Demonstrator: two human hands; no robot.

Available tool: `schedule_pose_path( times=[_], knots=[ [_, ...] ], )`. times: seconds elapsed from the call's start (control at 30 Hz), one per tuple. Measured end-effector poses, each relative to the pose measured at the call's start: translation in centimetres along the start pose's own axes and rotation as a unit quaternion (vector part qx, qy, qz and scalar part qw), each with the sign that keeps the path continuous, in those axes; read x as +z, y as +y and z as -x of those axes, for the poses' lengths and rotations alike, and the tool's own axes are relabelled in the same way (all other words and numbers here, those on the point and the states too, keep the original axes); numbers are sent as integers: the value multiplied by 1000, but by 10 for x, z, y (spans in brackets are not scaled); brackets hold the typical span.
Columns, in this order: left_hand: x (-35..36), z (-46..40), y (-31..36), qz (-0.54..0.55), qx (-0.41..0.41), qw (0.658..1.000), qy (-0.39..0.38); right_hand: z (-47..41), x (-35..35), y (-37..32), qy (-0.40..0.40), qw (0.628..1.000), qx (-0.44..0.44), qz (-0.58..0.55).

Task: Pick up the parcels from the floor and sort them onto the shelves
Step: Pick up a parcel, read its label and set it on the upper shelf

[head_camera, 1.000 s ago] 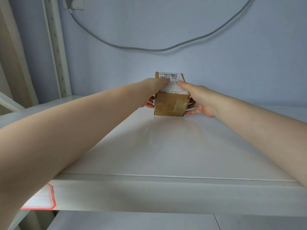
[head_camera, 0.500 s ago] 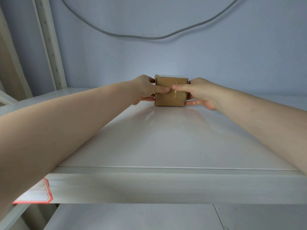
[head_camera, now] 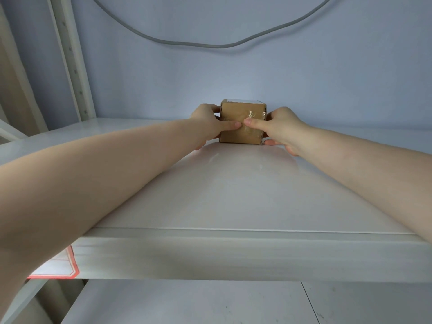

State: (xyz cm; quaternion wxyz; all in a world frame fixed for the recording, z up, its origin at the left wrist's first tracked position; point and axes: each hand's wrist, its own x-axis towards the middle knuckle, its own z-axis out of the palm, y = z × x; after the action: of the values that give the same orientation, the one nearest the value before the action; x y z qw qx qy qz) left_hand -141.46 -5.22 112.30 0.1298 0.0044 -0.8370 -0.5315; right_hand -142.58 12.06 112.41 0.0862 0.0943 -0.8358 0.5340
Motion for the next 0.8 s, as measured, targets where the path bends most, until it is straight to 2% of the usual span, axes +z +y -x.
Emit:
schedule_pose_path(
  times=[0.23, 0.8],
  knots=[
    [6, -5, -8, -13, 12, 999, 36, 1, 0, 1, 6, 1000, -17, 5],
    [8, 1, -4, -21, 13, 999, 38, -2, -1, 5, 6, 1000, -11, -3]
  ],
)
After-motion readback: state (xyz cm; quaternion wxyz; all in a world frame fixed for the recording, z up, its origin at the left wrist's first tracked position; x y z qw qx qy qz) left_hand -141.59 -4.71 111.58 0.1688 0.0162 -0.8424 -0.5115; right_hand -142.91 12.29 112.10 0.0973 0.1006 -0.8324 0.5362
